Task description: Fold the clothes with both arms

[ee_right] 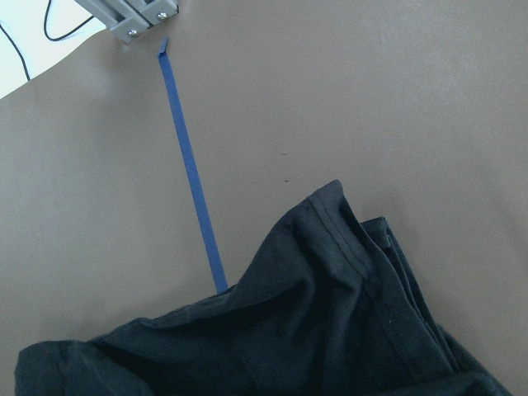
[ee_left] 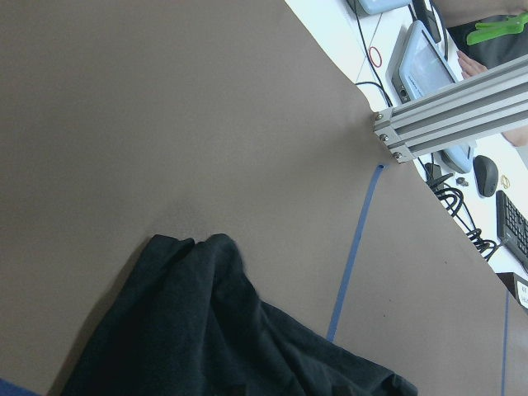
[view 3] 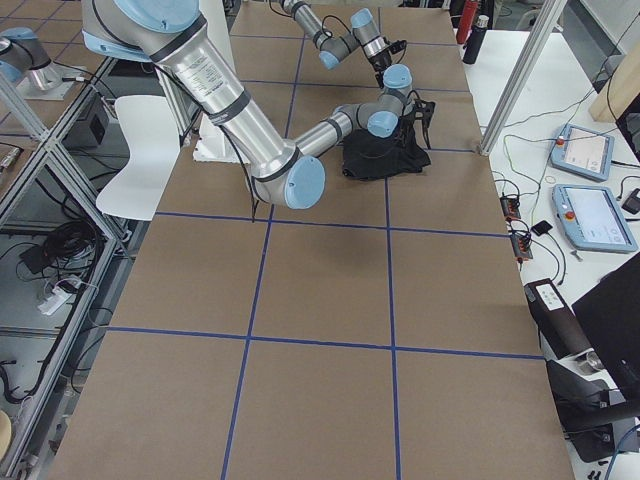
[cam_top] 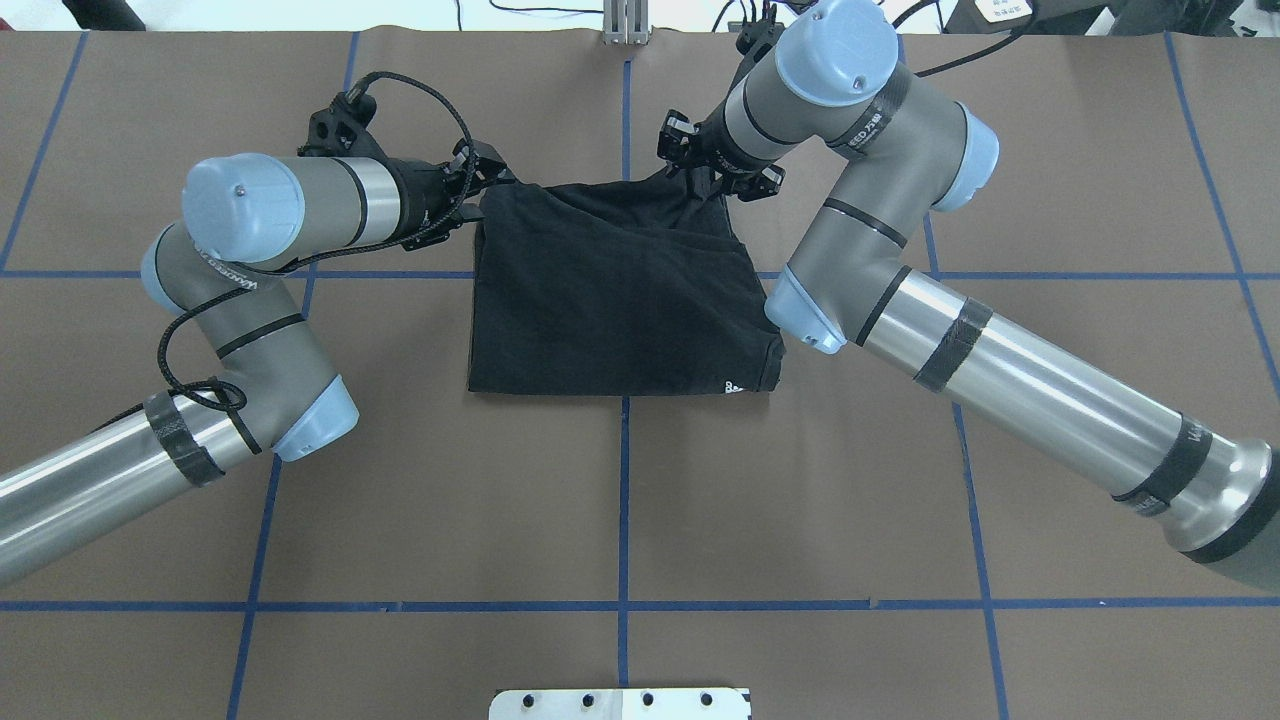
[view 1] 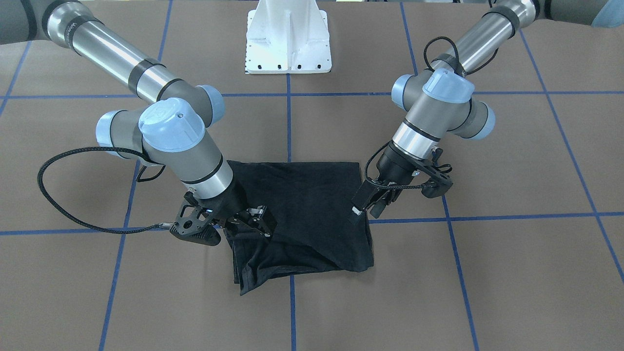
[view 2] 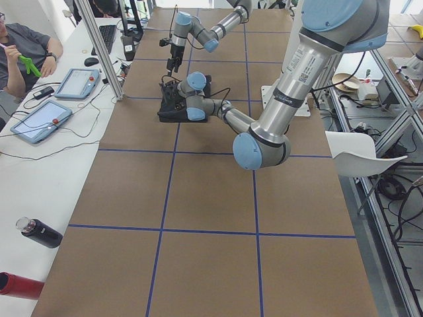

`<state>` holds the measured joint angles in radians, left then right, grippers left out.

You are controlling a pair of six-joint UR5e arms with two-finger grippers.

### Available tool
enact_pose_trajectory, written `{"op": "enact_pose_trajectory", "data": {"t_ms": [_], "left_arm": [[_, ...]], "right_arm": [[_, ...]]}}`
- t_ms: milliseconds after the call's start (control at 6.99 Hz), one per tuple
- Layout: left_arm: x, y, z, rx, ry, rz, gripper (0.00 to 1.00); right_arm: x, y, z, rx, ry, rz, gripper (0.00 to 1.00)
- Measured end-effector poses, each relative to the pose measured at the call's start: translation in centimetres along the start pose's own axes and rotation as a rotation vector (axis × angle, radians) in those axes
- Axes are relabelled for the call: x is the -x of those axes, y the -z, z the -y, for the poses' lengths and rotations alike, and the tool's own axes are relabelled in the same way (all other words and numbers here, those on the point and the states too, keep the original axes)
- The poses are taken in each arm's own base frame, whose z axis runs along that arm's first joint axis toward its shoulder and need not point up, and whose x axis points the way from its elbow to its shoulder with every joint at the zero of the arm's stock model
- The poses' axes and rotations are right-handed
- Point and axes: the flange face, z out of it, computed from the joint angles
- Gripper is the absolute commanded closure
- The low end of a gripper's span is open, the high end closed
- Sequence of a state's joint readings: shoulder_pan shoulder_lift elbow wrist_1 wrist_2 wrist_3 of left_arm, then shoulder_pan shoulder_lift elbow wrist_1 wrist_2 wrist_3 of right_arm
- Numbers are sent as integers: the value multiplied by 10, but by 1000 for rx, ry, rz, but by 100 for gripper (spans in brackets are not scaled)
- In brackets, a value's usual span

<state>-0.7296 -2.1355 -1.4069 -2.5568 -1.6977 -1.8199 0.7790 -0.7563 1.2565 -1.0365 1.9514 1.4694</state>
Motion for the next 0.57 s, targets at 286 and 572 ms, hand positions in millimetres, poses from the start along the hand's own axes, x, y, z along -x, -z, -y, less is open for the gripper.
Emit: {"op": "enact_pose_trajectory", "data": {"t_ms": [286,572], "left_arm": [[7,39,24,15,-98,-10,0],[56,105,72,4,-243,32,0]], "right_arm": [[-22,6,18,-6,79,-42,0],[-81,46,47,-10,212,-145,0]]}}
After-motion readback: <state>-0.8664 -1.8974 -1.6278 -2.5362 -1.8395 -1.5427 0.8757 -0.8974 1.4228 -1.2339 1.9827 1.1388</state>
